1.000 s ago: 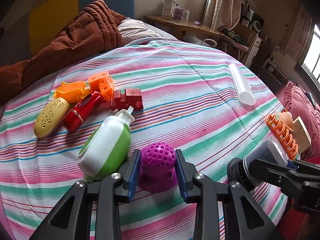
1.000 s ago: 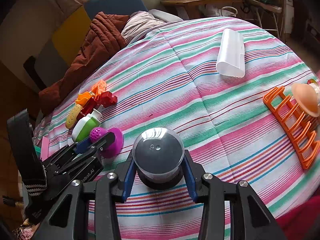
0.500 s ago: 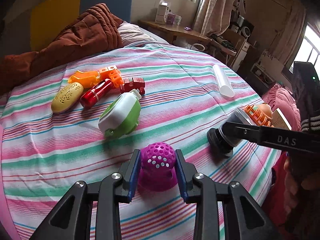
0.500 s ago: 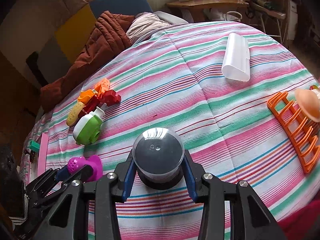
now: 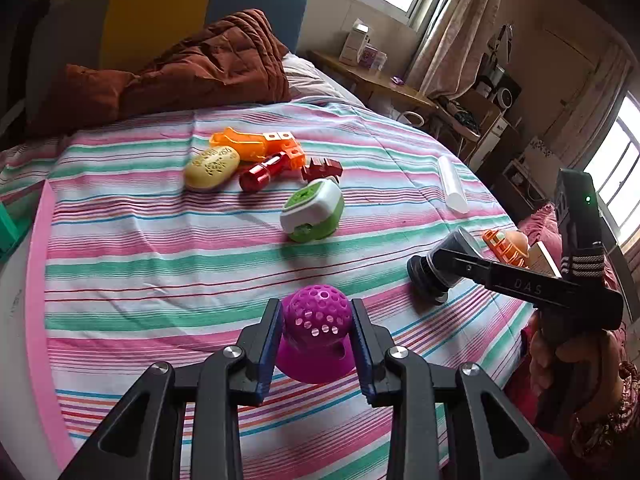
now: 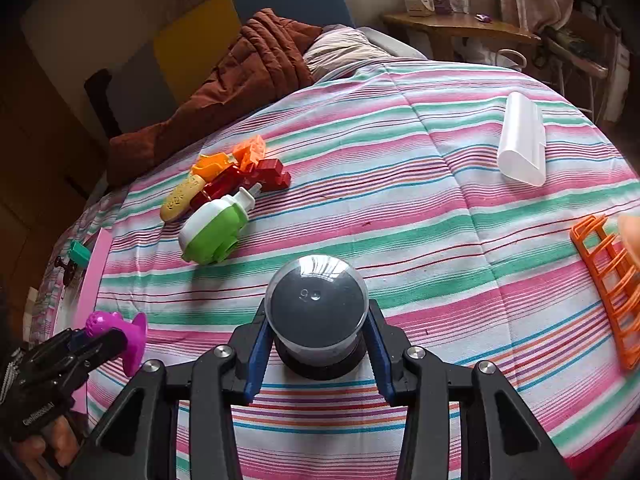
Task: Organize rigid objects
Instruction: 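Carry the purple mesh toy with the left tool toward the white tray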
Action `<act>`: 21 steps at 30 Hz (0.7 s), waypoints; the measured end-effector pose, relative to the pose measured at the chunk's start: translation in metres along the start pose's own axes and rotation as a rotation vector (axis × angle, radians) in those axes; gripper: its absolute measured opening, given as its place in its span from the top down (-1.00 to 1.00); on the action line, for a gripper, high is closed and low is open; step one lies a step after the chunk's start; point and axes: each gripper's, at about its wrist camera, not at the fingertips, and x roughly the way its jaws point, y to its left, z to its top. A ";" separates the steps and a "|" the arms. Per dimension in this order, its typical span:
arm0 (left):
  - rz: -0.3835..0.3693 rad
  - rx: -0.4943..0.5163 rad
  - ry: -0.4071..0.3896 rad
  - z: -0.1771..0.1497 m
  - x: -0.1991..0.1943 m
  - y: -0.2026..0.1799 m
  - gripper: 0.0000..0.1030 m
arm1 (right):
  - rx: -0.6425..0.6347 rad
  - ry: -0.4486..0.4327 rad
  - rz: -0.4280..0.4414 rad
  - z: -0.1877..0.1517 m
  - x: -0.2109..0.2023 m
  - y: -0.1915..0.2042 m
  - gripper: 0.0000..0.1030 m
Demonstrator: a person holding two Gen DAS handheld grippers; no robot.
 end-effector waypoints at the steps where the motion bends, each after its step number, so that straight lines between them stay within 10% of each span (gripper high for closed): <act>1: 0.007 -0.002 -0.011 0.000 -0.006 0.004 0.36 | -0.012 -0.003 0.004 -0.001 0.000 0.003 0.15; 21: 0.328 -0.221 -0.160 -0.010 -0.106 0.175 0.36 | -0.077 -0.070 0.026 -0.006 -0.001 0.019 0.15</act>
